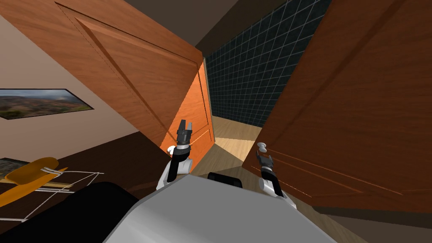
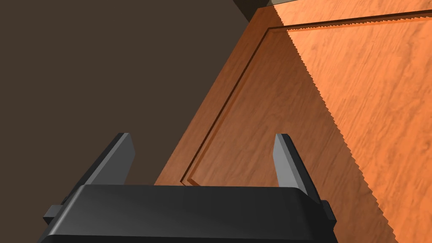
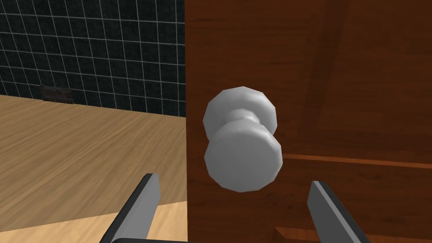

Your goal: Pull the door open

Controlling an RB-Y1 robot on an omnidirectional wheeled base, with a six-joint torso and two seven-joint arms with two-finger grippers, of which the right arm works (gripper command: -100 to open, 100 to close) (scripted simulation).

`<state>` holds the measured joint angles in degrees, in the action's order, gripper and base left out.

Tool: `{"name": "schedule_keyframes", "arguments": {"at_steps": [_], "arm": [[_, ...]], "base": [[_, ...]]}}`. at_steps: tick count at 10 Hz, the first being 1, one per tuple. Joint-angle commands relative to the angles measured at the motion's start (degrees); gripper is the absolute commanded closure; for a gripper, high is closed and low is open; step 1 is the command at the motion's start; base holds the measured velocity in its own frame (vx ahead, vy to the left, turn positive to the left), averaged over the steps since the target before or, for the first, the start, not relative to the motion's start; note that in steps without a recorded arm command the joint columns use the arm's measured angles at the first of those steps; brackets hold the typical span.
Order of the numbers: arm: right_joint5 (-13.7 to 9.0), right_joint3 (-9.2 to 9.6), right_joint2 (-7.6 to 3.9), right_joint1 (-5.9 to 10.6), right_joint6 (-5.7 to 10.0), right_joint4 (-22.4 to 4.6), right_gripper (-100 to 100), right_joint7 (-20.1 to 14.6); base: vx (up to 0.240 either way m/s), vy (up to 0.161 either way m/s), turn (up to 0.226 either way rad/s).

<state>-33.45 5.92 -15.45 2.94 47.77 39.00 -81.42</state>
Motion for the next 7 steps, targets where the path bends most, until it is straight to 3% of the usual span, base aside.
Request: {"name": "schedule_keyframes", "arguments": {"at_steps": [1,2,4,5,7], "arm": [[-0.27,-0.30,-1.13,-0.06,1.02,-1.50,-100,-1.61],[-0.51,-0.58,-2.04,-0.46,1.36,-1.84,-100,-2.53],[-0.52,-0.60,-2.02,-0.60,0.80,-1.18,-100,-2.13],[-0.52,-0.60,-2.02,-0.60,0.80,-1.18,100,-2.13],[-0.52,-0.60,-2.02,-0.60,0.80,-1.18,100,-2.13]], "base": [[0.199,-0.041,0.117],[0.221,-0.026,0.094],[0.102,-0.006,0.018],[-0.002,-0.005,-0.020],[-0.019,-0.003,0.008]]}}
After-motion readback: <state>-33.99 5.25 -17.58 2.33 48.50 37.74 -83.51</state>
